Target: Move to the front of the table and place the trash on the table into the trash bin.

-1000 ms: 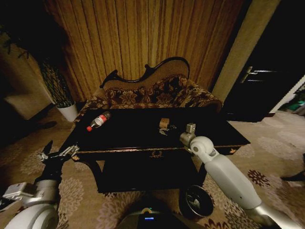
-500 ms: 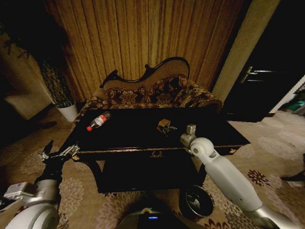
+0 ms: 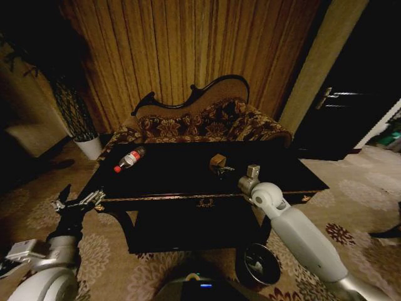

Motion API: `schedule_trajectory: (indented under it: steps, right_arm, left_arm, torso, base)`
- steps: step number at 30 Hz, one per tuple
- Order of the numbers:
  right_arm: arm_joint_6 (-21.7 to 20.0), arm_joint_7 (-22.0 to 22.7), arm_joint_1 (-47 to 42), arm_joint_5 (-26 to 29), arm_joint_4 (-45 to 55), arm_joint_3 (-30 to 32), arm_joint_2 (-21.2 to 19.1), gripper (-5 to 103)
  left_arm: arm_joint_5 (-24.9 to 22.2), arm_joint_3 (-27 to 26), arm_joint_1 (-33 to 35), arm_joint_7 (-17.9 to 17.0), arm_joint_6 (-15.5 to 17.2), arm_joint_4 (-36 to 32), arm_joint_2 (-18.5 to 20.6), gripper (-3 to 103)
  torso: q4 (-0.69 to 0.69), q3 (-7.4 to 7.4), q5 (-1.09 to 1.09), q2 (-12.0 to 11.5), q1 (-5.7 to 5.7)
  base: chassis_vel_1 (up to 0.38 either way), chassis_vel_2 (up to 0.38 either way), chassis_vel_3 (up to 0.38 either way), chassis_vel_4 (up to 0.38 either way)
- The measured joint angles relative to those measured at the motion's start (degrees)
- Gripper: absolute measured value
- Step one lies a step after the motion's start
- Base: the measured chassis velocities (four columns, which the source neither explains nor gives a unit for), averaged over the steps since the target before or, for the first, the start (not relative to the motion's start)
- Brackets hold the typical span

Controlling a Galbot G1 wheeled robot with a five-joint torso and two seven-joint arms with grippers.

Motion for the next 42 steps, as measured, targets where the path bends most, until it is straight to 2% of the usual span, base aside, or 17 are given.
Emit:
schedule_trajectory:
  steps: [8, 13, 15, 19, 26, 42]
  right_arm:
    - [3.0, 0.8, -0.6, -3.4, 1.4, 3.1, -0.3, 0]
    - [5.9, 3.0, -3.8, -6.9, 3.7, 8.1, -0.5, 0]
    - [8.1, 5.4, -8.1, -10.0, 5.3, 11.9, -0.6, 0]
    - [10.4, 8.1, -12.4, -13.0, 6.2, 14.9, -0.7, 0]
    - [10.2, 9.9, -16.9, -16.3, 7.3, 18.2, 0.4, 0]
    - [9.3, 9.4, -25.9, -14.4, 11.8, 28.6, 2.1, 0]
  left_arm:
    - [-0.2, -0.4, 0.1, 0.0, 0.0, 0.0, -0.1, 100]
    - [-0.6, -0.5, -0.2, -0.1, 0.0, 0.0, 0.0, 100]
    - [-0.6, -0.5, -0.3, -0.1, 0.0, 0.0, 0.0, 100]
    - [-0.6, -0.5, -0.2, -0.1, 0.0, 0.0, 0.2, 100]
    - [-0.7, -0.5, -0.2, -0.2, -0.1, 0.0, 0.5, 100]
    - [-0.9, -0.5, 0.2, -0.1, -1.1, 0.0, 1.1, 100]
  torso:
    - [0.01, 0.0, 0.0, 0.0, 0.0]
    - [0.0, 0.0, 0.0, 0.0, 0.0]
    - [-0.02, 0.0, 0.0, 0.0, 0.0]
    - [-0.01, -0.01, 0.01, 0.0, 0.0]
    - [0.0, 0.0, 0.01, 0.0, 0.0]
    - [0.0, 0.0, 0.0, 0.0, 0.0]
  base:
    - [0.0, 0.0, 0.0, 0.0]
    - [0.0, 0.0, 0.0, 0.0]
    - [0.0, 0.0, 0.0, 0.0]
    - [0.0, 0.0, 0.0, 0.0]
    - [0.0, 0.0, 0.0, 0.0]
    - [0.0, 0.0, 0.0, 0.0]
